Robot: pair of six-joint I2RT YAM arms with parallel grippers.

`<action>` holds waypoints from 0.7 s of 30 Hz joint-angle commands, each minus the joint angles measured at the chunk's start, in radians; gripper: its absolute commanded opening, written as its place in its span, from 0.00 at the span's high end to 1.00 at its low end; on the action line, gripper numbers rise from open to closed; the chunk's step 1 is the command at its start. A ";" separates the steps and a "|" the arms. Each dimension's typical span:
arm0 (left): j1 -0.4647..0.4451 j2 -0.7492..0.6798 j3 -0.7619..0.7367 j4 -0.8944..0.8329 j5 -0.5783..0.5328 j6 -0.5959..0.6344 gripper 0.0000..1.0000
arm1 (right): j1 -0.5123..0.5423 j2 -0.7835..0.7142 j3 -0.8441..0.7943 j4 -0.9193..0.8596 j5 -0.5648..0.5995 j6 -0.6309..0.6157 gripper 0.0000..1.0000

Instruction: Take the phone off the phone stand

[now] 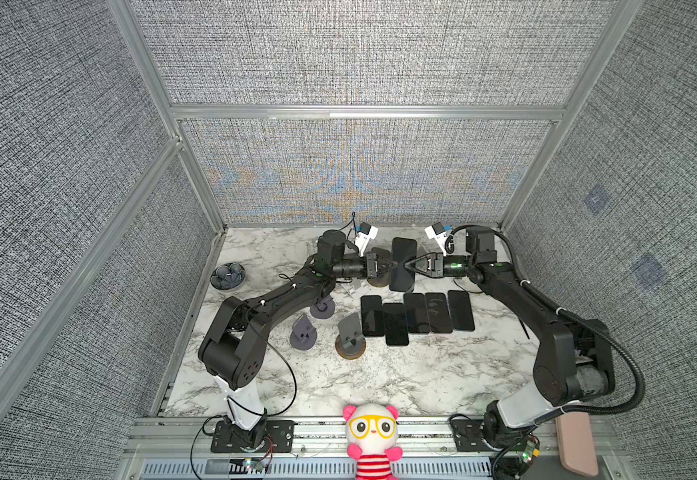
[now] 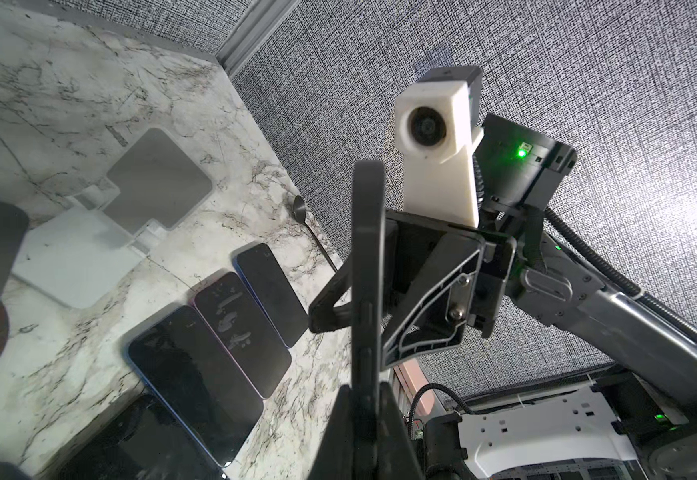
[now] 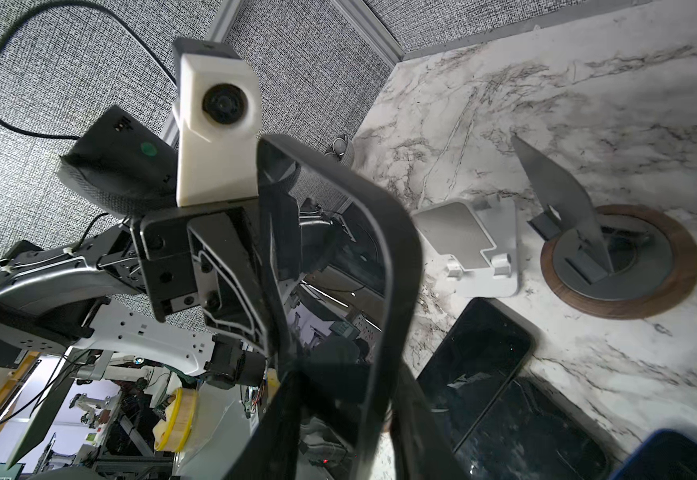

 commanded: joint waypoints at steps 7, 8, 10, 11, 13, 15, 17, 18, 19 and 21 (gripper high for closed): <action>-0.003 -0.004 -0.012 0.053 0.030 0.018 0.91 | 0.000 0.003 0.028 0.044 -0.008 0.040 0.95; -0.003 -0.001 -0.012 0.054 0.030 0.018 0.90 | 0.001 0.003 0.033 0.031 -0.006 0.032 0.95; -0.002 0.004 -0.010 0.057 0.029 0.017 0.89 | 0.001 0.000 0.038 0.019 -0.009 0.029 0.96; -0.003 0.006 -0.009 0.059 0.029 0.016 0.87 | 0.001 -0.001 0.040 0.013 -0.011 0.027 0.97; -0.001 0.010 -0.006 0.057 0.030 0.017 0.80 | 0.000 -0.008 0.055 -0.030 -0.008 0.005 1.00; 0.000 0.006 -0.002 0.044 0.020 0.023 0.67 | -0.005 -0.016 0.073 -0.090 -0.004 -0.034 1.00; 0.000 -0.006 0.001 0.022 0.011 0.047 0.54 | -0.015 -0.027 0.093 -0.162 -0.004 -0.083 1.00; 0.001 -0.016 0.003 -0.002 0.001 0.065 0.50 | -0.026 -0.033 0.104 -0.210 -0.005 -0.114 1.00; 0.001 -0.027 0.006 -0.031 -0.009 0.089 0.46 | -0.039 -0.039 0.114 -0.258 -0.003 -0.146 1.00; 0.002 -0.058 0.019 -0.125 -0.042 0.160 0.38 | -0.078 -0.056 0.133 -0.371 0.005 -0.219 1.00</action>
